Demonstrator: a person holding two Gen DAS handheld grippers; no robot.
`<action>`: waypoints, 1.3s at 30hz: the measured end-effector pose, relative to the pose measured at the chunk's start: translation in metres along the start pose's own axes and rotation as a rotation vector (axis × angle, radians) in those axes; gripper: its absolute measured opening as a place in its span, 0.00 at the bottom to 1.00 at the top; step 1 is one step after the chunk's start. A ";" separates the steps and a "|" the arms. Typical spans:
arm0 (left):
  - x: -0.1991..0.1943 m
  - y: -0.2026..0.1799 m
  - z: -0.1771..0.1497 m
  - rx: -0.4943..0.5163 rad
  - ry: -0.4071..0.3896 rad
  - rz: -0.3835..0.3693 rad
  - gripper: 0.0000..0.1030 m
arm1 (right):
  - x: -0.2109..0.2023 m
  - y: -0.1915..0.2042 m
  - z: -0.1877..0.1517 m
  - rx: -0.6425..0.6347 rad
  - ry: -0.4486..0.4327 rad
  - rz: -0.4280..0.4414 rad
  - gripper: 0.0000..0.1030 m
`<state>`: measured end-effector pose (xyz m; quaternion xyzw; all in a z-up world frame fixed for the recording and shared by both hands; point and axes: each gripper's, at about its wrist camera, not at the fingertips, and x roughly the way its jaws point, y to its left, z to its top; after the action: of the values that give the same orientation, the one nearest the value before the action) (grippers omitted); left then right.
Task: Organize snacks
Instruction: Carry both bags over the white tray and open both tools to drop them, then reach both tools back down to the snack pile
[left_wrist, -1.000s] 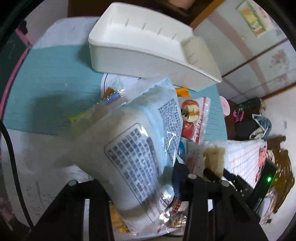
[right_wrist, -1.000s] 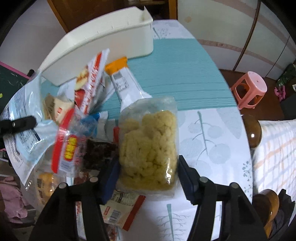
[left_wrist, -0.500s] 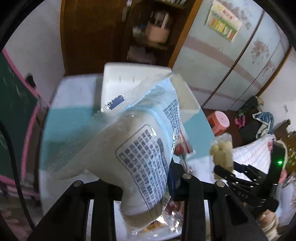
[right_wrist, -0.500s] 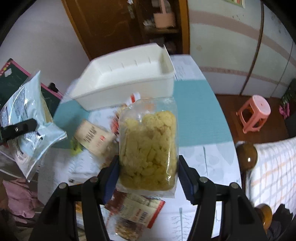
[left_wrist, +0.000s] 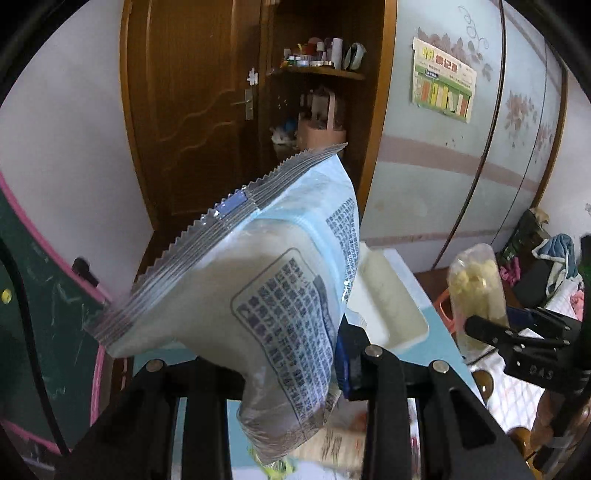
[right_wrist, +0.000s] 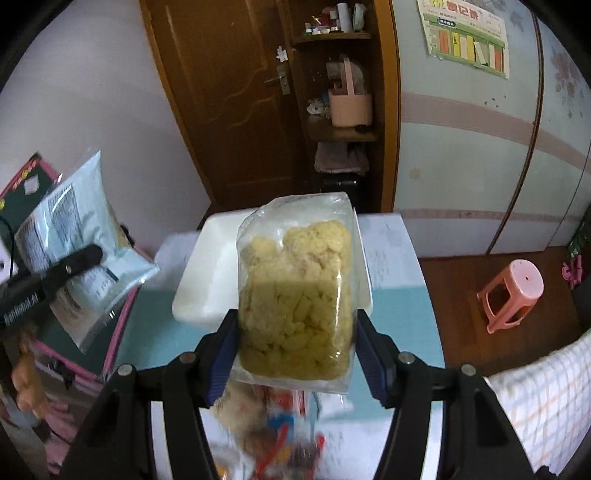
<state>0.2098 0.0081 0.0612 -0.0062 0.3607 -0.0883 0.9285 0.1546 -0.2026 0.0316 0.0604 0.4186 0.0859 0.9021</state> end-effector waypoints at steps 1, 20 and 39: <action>0.010 0.002 0.007 -0.004 0.002 -0.005 0.30 | 0.006 -0.001 0.008 0.008 0.003 0.003 0.59; 0.125 0.019 0.019 -0.051 0.103 0.060 0.98 | 0.125 0.001 0.059 0.072 0.100 -0.021 0.82; -0.010 -0.020 -0.001 0.128 -0.086 0.068 0.98 | 0.013 0.007 0.037 0.096 -0.063 -0.061 0.82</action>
<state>0.1990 -0.0096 0.0684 0.0618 0.3141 -0.0795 0.9440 0.1903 -0.1944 0.0474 0.0936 0.3953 0.0361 0.9130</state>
